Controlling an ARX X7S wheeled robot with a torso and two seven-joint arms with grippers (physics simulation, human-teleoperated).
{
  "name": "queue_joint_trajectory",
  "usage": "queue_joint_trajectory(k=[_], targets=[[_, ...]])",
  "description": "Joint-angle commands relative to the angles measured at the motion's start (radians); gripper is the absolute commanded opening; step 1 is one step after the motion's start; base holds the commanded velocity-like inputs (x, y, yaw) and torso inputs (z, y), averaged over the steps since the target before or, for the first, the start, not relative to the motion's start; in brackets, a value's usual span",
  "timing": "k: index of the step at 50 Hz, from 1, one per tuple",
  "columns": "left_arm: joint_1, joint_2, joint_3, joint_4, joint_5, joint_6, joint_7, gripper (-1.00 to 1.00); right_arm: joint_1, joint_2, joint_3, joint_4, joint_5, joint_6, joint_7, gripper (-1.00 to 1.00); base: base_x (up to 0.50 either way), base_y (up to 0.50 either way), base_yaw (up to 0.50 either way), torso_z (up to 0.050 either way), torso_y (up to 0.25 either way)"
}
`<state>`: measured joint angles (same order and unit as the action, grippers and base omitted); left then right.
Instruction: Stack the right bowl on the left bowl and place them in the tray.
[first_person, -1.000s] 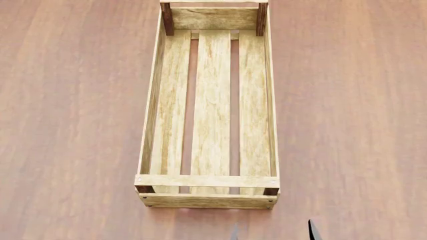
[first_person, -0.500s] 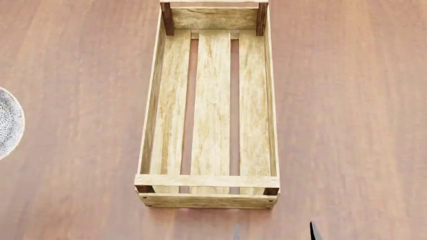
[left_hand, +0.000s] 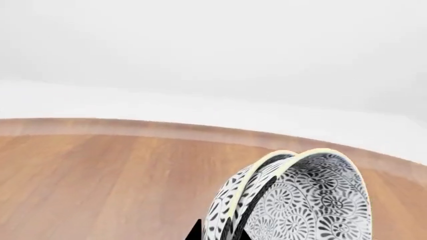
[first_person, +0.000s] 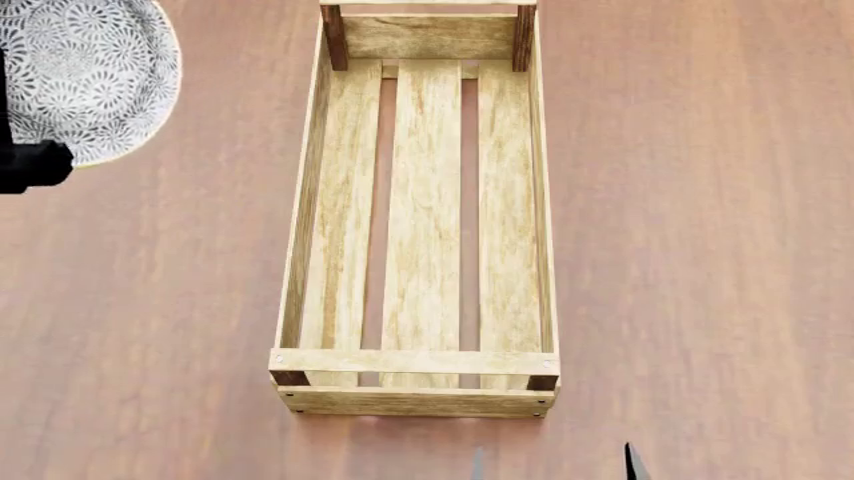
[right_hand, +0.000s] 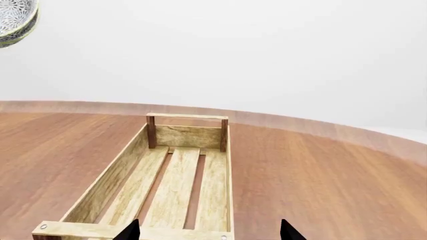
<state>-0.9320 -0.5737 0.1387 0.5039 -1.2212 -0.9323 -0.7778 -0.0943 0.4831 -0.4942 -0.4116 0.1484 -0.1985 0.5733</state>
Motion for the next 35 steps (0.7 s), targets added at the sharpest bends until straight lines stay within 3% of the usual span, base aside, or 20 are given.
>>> queue_joint_trajectory(k=[1,15,35], targets=[[-0.15,0.122,0.066,0.002,-0.002,-0.031,0.0,-1.0,-0.004,-0.016,0.021,0.005,-0.013,-0.014,-0.024,1.0,0.0,0.0,0.0,0.0,0.0],[-0.195,0.276,0.205,-0.07,0.07,0.002,0.063,-1.0,-0.01,-0.014,0.02,0.018,-0.002,-0.041,-0.028,1.0,0.0,0.0,0.0,0.0,0.001],[-0.248,0.399,0.321,-0.26,0.205,0.113,0.201,-1.0,-0.022,-0.007,0.025,0.035,0.011,-0.073,-0.028,1.0,0.0,0.0,0.0,0.001,0.001]])
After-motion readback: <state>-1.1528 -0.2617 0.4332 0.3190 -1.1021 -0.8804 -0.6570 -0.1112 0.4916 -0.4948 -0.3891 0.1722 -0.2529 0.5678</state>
